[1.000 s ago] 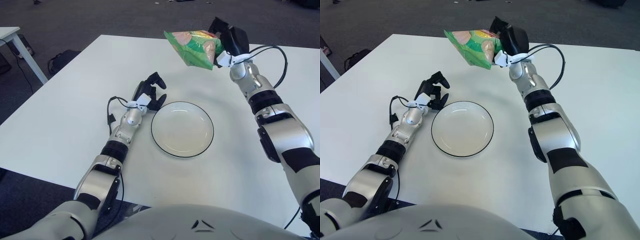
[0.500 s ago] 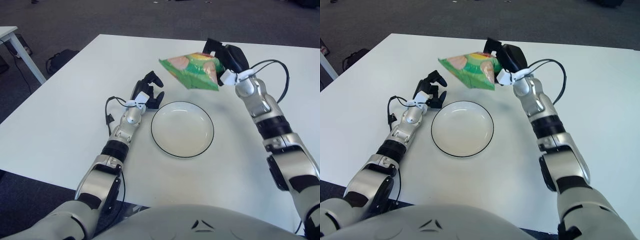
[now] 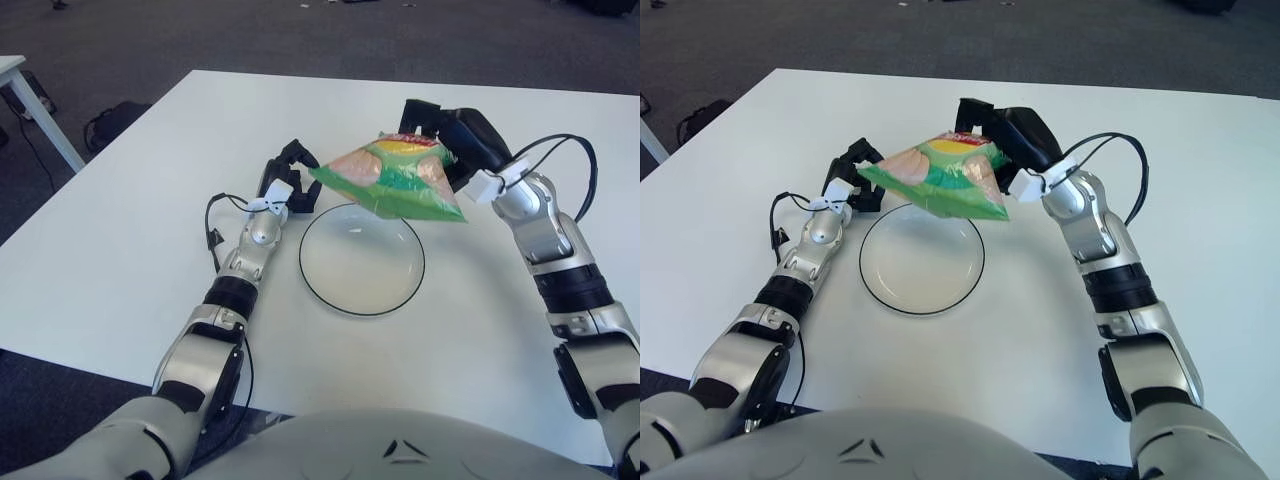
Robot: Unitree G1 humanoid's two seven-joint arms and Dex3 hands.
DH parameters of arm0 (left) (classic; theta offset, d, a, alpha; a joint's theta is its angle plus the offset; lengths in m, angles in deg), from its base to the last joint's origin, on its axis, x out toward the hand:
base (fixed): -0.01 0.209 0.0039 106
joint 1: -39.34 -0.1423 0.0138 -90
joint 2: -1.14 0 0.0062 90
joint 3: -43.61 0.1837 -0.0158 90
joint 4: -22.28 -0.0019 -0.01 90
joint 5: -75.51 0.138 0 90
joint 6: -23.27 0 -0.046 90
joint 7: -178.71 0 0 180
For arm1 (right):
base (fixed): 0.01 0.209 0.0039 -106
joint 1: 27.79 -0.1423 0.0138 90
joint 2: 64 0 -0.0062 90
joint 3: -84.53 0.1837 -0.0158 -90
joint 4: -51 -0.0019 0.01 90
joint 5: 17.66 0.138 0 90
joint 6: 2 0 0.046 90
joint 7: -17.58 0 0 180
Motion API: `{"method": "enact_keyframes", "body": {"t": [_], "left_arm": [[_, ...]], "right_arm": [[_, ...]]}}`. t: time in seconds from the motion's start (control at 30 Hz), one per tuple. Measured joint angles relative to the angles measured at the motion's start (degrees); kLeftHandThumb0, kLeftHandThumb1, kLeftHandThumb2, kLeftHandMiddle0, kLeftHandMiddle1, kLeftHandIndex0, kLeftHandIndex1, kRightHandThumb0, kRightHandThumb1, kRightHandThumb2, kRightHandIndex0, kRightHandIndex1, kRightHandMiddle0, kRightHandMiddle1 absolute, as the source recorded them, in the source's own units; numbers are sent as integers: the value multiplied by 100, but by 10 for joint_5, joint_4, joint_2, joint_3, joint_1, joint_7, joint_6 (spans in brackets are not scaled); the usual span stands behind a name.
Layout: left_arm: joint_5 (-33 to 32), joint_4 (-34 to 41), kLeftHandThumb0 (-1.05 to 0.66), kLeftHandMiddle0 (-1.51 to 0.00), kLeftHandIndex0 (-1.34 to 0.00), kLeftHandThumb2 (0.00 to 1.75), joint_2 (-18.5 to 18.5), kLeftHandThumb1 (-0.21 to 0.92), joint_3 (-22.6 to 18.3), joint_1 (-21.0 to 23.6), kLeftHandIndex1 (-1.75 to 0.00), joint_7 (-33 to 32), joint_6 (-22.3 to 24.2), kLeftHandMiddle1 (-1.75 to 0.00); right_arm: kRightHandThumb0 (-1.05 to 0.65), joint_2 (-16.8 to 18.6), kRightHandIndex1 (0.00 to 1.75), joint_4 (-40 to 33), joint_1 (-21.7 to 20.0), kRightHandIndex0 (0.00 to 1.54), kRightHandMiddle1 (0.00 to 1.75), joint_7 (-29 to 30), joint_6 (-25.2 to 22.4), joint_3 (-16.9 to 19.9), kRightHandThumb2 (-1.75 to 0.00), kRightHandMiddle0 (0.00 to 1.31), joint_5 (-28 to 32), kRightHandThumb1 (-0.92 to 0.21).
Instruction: Put the snack into the plate.
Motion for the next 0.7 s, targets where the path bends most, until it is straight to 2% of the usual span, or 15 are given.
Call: {"method": "enact_keyframes", "body": {"t": [0.2, 0.47, 0.7], "left_arm": [[-3, -9, -45, -113, -55, 121, 1, 40, -1, 5, -175, 0, -5, -175], [-3, -27, -46, -112, -55, 122, 4, 39, -1, 12, -175, 0, -14, -175], [-2, -46, -46, -110, -57, 124, 4, 37, -1, 21, -175, -5, -23, -175]], "right_arm": [[0, -17, 169, -25, 25, 85, 175, -28, 46, 4, -162, 58, 3, -4], [0, -48, 167, -39, 34, 85, 175, -82, 117, 3, -164, 63, 26, -1], [0, -72, 174, -62, 38, 80, 171, -149, 141, -1, -163, 64, 67, -3]]}}
